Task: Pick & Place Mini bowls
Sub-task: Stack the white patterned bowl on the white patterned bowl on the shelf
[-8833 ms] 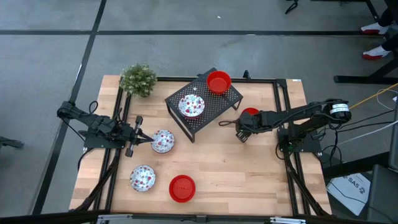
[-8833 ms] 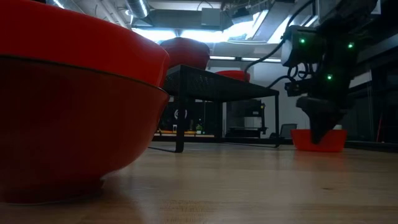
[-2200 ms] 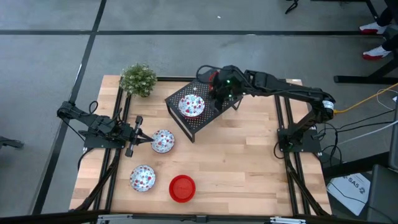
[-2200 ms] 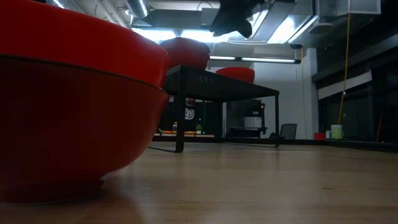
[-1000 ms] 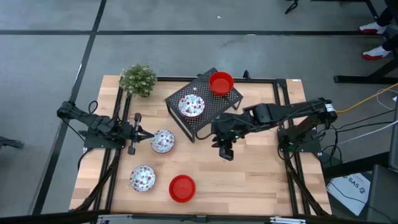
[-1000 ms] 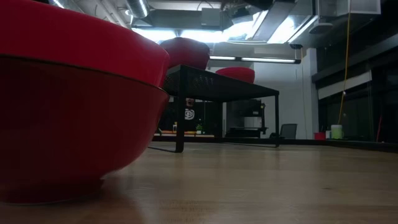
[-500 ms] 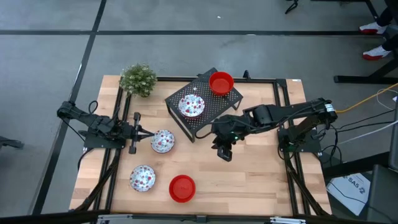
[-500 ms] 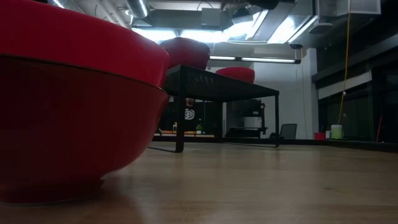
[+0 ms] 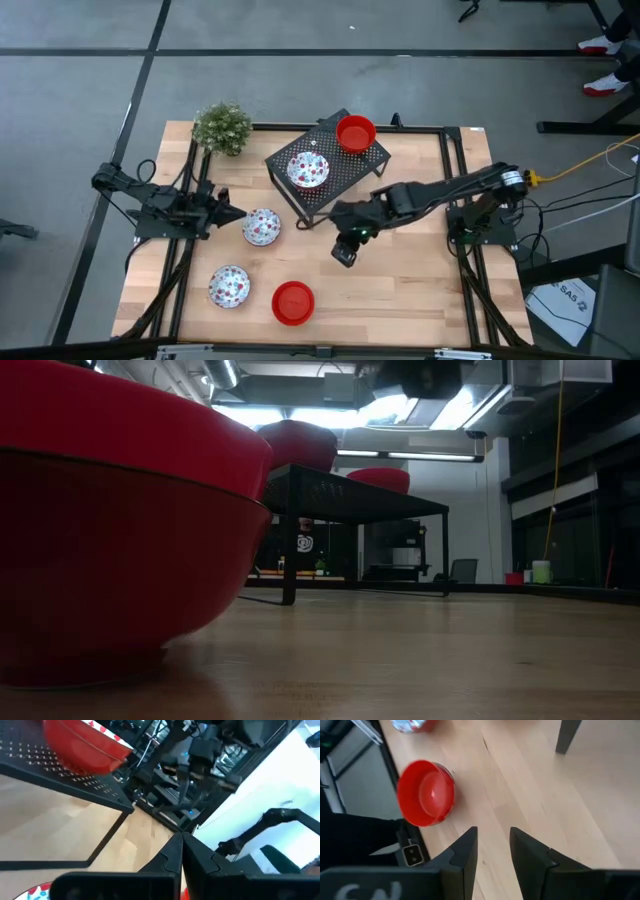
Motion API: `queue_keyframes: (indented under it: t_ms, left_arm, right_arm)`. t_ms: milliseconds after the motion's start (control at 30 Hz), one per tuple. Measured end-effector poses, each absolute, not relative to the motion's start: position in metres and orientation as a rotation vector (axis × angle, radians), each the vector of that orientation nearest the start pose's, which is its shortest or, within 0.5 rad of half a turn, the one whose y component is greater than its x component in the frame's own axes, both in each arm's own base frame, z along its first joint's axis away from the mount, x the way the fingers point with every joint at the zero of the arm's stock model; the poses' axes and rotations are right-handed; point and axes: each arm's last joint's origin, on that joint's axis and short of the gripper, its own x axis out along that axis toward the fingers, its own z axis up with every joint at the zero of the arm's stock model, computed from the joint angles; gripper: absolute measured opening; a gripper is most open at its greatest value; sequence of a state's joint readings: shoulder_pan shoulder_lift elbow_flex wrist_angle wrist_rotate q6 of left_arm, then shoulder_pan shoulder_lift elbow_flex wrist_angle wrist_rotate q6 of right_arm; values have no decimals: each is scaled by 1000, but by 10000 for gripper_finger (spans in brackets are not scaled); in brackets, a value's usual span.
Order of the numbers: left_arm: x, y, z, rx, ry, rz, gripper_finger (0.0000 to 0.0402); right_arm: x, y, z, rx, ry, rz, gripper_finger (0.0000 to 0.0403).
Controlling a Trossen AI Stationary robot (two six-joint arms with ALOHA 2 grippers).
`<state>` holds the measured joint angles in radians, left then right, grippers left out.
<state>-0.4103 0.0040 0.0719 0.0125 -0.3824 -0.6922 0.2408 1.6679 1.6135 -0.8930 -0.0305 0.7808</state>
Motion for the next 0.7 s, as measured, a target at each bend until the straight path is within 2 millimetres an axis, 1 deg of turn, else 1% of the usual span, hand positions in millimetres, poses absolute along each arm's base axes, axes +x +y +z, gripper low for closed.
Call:
queue_keyframes:
  t_ms: [100, 233, 333, 400, 567, 700]
  left_arm:
    - [87, -28, 187, -672, -35, -98, 4]
    - [89, -30, 185, -641, 14, -152, 4]
    - [92, -33, 180, -580, 86, -191, 4]
    - [94, -36, 179, -543, 175, -222, 4]
    - [101, -43, 193, -430, 341, -294, 15]
    - [111, -47, 205, -315, 489, -275, 36]
  right_arm:
    - [345, 92, 325, 610, 1024, -113, 114]
    - [344, 101, 322, 641, 1042, -110, 114]
    - [342, 108, 322, 652, 1048, -108, 114]
    - [340, 112, 322, 661, 1055, -110, 114]
    - [336, 123, 321, 652, 1074, -95, 114]
    - [331, 127, 319, 628, 1104, -101, 114]
